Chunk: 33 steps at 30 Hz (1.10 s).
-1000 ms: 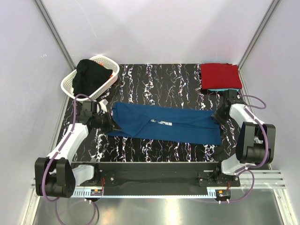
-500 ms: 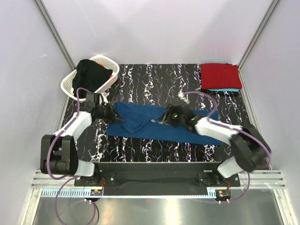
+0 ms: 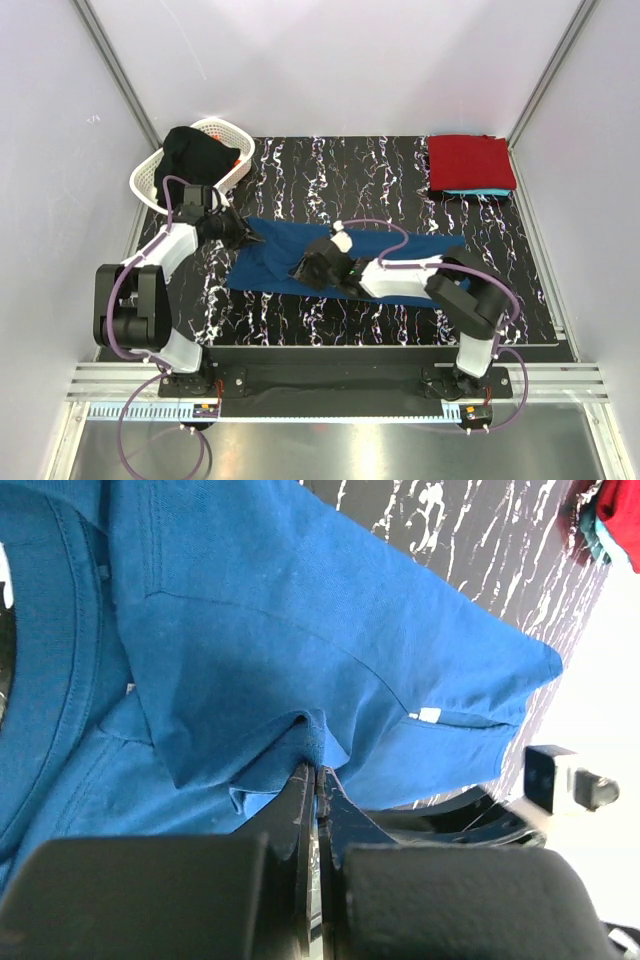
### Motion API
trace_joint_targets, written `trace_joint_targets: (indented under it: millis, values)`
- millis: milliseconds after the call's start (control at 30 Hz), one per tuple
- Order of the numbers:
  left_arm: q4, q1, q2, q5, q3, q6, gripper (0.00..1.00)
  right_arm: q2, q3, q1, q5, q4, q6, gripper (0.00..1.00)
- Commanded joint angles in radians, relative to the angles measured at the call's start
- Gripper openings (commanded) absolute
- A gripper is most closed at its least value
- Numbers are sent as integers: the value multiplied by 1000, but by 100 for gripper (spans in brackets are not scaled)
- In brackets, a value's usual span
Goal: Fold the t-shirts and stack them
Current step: Fold the tshirt
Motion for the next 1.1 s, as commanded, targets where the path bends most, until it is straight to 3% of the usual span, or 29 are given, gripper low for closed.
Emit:
trace_joint_targets:
  millis: [0,433,1067]
  values:
    - [47,9,26,26,44,-2,0,65,88,33,79,43,72,38]
    - [66,13,71,12,97,10,0,149,191,35,131,-27,27,38]
    - [66,12,104,2,108,29,0,140,194,44,186,-109,87,40]
